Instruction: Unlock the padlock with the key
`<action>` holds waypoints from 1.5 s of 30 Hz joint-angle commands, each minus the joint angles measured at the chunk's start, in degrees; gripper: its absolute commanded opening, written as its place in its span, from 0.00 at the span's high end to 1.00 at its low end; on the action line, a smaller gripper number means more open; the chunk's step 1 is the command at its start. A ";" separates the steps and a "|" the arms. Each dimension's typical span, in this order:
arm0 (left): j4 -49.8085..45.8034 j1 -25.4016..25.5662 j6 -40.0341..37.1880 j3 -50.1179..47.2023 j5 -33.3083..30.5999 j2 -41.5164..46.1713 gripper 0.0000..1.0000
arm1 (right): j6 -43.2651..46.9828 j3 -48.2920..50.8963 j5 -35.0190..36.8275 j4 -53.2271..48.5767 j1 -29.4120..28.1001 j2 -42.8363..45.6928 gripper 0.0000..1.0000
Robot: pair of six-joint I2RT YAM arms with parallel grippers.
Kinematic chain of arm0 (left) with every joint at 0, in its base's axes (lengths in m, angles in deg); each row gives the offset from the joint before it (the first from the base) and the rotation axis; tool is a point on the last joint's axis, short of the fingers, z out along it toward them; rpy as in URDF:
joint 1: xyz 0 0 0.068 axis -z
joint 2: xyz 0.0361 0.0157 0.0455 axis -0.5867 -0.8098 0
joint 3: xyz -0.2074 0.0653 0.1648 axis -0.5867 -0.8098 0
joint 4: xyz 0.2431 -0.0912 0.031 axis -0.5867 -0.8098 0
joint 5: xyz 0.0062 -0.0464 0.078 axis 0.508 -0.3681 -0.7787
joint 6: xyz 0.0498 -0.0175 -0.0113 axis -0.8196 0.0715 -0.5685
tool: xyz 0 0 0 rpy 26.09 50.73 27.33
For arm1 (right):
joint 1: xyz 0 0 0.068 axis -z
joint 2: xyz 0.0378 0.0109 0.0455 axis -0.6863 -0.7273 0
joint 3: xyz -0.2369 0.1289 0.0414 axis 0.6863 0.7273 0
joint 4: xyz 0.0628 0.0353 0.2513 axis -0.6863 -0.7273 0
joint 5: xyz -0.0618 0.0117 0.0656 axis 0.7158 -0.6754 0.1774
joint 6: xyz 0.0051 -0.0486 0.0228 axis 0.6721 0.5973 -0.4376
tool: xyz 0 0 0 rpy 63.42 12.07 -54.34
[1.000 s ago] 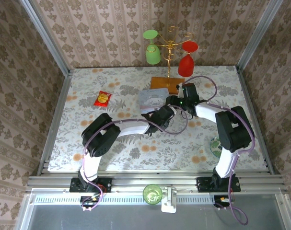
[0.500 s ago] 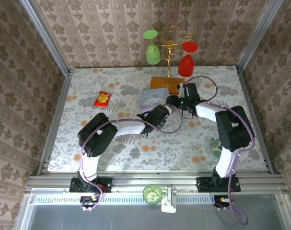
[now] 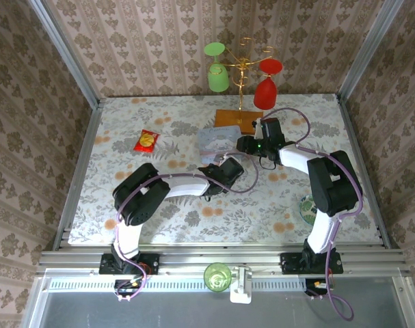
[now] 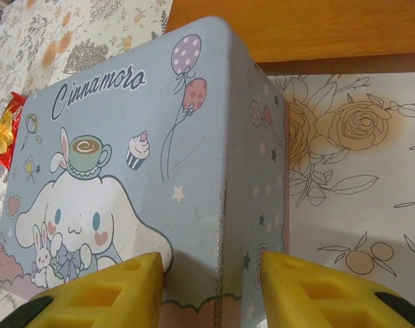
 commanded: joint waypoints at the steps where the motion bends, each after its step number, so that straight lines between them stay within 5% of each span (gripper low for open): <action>1: -1.98 -0.16 3.13 0.02 -1.15 -0.55 0.32 | 0.53 0.27 -1.83 -4.73 -0.41 -1.09 0.57; 4: -2.96 -0.11 3.09 1.01 0.50 -1.88 0.37 | 0.44 0.13 -1.96 -4.69 -0.41 -1.18 0.57; 8: -4.56 0.49 3.06 1.52 -0.89 -2.59 0.60 | 1.11 -0.83 -1.36 -5.86 -0.42 -1.25 0.57; 23: 3.81 -3.19 -16.74 -0.60 2.45 0.48 0.84 | 7.40 -9.84 5.06 -14.56 -1.71 -7.19 0.57; 28: 6.53 -3.04 -22.76 0.31 0.95 1.55 0.90 | 8.08 -9.01 3.81 -13.86 -2.73 -8.02 0.59; 35: 11.71 -3.87 -20.90 -1.94 3.41 1.53 0.93 | 8.47 -7.29 3.73 -12.47 -2.83 -8.70 0.60; 45: 23.53 0.02 -35.94 2.17 -3.20 -0.41 1.00 | 7.58 -4.68 3.21 -11.72 -3.98 -7.73 0.61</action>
